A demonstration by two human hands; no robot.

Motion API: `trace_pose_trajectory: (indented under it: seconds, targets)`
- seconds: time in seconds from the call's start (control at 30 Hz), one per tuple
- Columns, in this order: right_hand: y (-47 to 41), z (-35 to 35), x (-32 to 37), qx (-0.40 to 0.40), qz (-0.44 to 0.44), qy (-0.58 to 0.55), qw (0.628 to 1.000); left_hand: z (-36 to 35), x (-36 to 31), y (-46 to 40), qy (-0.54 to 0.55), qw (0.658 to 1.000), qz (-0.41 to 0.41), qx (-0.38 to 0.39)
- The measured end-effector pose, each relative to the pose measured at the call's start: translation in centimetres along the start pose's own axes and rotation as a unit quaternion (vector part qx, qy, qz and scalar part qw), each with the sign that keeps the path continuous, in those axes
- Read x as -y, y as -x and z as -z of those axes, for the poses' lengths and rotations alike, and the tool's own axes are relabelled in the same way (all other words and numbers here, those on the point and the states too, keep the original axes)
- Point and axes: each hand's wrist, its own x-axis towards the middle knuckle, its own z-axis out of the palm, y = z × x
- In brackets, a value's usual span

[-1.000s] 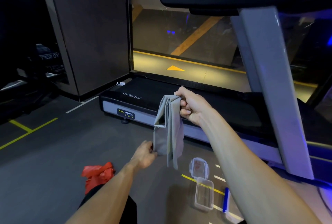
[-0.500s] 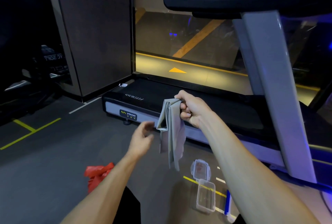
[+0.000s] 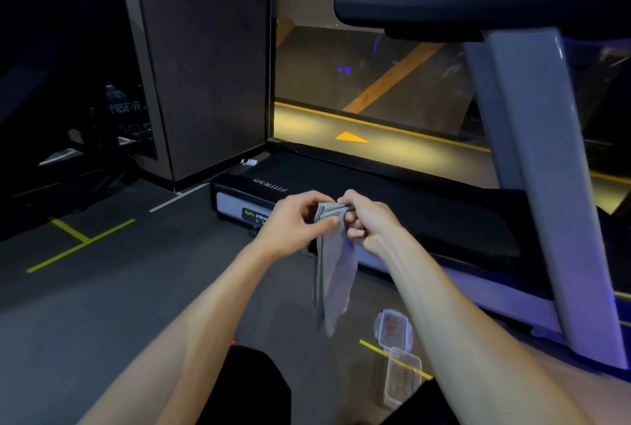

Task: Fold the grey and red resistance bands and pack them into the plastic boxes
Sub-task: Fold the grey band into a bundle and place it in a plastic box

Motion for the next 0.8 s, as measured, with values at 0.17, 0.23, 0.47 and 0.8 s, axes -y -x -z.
trace_pose_trajectory:
  seconds: [0.17, 0.23, 0.47, 0.8]
  targets:
    - [-3.3, 0.5, -1.0, 0.008, -0.027, 0.000, 1.000, -1.6, 2.2, -1.6, -0.058, 0.997, 0.003, -0.041]
    - [-4.9, 1.1, -1.7, 0.043, -0.040, 0.003, 0.998, -2.0, 3.8, -2.6, -0.062, 0.997, 0.012, -0.042]
    - [-10.9, 4.0, -6.1, 0.171, -0.068, 0.009, 0.983, -2.6, 9.1, -5.1, -0.083, 0.996, 0.036, -0.012]
    - [-16.9, 5.6, -16.6, 0.188, -0.052, 0.057, 0.979, -1.7, 13.5, -9.0, -0.032, 0.993, 0.101, -0.051]
